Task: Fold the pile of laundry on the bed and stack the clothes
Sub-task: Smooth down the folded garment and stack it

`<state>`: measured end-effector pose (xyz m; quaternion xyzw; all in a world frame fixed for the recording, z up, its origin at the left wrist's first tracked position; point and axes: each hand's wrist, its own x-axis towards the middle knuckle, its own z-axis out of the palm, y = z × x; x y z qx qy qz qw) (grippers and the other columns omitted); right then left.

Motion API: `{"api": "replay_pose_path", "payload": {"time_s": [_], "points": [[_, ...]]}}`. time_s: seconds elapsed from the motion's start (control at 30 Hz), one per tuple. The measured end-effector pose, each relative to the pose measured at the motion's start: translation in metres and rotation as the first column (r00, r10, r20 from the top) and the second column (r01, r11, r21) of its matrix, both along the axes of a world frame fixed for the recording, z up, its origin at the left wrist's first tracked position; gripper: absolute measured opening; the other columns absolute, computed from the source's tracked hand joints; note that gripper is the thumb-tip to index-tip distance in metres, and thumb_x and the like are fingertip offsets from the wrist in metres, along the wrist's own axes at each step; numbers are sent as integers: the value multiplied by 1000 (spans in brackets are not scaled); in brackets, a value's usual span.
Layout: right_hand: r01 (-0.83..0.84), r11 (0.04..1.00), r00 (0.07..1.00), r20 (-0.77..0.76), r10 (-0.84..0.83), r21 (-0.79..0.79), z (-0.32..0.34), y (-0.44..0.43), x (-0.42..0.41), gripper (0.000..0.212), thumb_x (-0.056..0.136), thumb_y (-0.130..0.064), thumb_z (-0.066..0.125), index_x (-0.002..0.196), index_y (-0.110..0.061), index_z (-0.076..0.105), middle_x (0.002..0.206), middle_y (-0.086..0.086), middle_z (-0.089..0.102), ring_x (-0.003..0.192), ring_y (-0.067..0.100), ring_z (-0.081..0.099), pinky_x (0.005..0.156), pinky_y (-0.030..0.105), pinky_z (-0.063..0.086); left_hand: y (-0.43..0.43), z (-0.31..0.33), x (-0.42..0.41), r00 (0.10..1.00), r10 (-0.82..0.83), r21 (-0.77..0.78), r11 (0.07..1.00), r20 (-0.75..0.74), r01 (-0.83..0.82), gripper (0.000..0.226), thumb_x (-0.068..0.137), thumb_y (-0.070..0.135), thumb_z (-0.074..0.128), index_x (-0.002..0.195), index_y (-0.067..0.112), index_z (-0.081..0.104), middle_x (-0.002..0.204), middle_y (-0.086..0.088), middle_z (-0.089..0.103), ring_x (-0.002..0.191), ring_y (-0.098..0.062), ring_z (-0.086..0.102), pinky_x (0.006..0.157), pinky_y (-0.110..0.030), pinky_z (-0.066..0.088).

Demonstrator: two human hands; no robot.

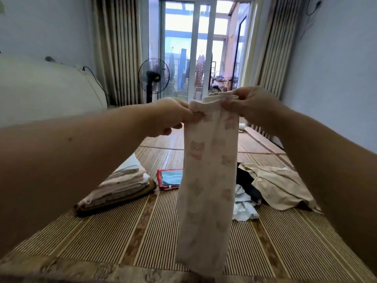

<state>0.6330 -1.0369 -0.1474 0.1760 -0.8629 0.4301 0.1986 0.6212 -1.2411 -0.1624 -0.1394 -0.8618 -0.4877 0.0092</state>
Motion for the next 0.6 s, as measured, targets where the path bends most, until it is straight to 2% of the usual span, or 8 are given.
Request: {"api": "replay_pose_path", "payload": {"time_s": [0.07, 0.17, 0.27, 0.33, 0.4, 0.47, 0.53, 0.6], "points": [[63, 997, 998, -19, -62, 55, -4, 0, -22, 14, 93, -26, 61, 97, -14, 67, 71, -3, 57, 48, 1, 51, 39, 8, 36, 4, -1, -17, 996, 79, -61, 995, -29, -80, 30, 86, 31, 71, 104, 7, 69, 82, -5, 55, 56, -11, 37, 52, -22, 26], [126, 992, 992, 17, -126, 21, -14, -3, -61, 12, 93, -26, 62, 90, -14, 66, 81, 9, 66, 61, 18, 62, 54, 25, 53, 12, -4, -48, 992, 121, -43, 992, -33, -122, 26, 90, 27, 68, 105, 5, 68, 80, -5, 67, 52, -9, 58, 42, -16, 40], [169, 983, 986, 9, -169, -70, -20, -6, -100, 15, 92, -26, 64, 95, -12, 68, 94, 16, 71, 84, 32, 70, 78, 47, 58, 19, -8, -84, 980, 176, -15, 984, -91, -178, 14, 92, 19, 64, 95, 6, 69, 91, -12, 74, 71, -19, 69, 51, -22, 53], [213, 973, 975, -49, -218, -88, -20, -9, -115, 18, 92, -25, 61, 102, -11, 68, 96, 13, 70, 90, 31, 68, 83, 48, 56, 22, -7, -105, 943, 242, 18, 970, -229, -244, 16, 93, 18, 60, 87, 8, 71, 90, -14, 74, 81, -26, 71, 68, -34, 60], [238, 965, 960, -127, -251, -108, -15, -10, -126, 20, 92, -23, 57, 104, -12, 69, 96, 9, 70, 91, 27, 67, 84, 45, 55, 25, -3, -119, 860, 319, 25, 941, -399, -337, 25, 94, 24, 56, 81, 10, 72, 82, -9, 72, 80, -26, 69, 70, -35, 58], [232, 965, 948, -193, -251, -119, -12, -12, -130, 18, 92, -19, 56, 101, -10, 69, 93, 8, 70, 88, 25, 66, 79, 39, 55, 28, -3, -126, 783, 343, -7, 914, -519, -405, 36, 96, 26, 52, 65, 12, 63, 65, -2, 62, 63, -19, 58, 51, -26, 43], [238, 969, 945, -212, -248, -71, -15, -13, -130, 14, 90, -15, 57, 97, -11, 69, 89, 6, 68, 86, 25, 64, 74, 35, 54, 28, -10, -124, 770, 335, -27, 910, -543, -414, 42, 96, 26, 52, 55, 17, 53, 55, 3, 51, 52, -12, 46, 45, -24, 28], [186, 980, 969, -152, -194, -65, -28, -13, -126, 9, 88, -14, 59, 89, -15, 68, 88, 8, 69, 87, 29, 66, 79, 44, 56, 24, -25, -117, 792, 304, -77, 912, -529, -402, 39, 94, 25, 53, 55, 21, 52, 56, 4, 50, 53, -11, 45, 46, -26, 28]]}}
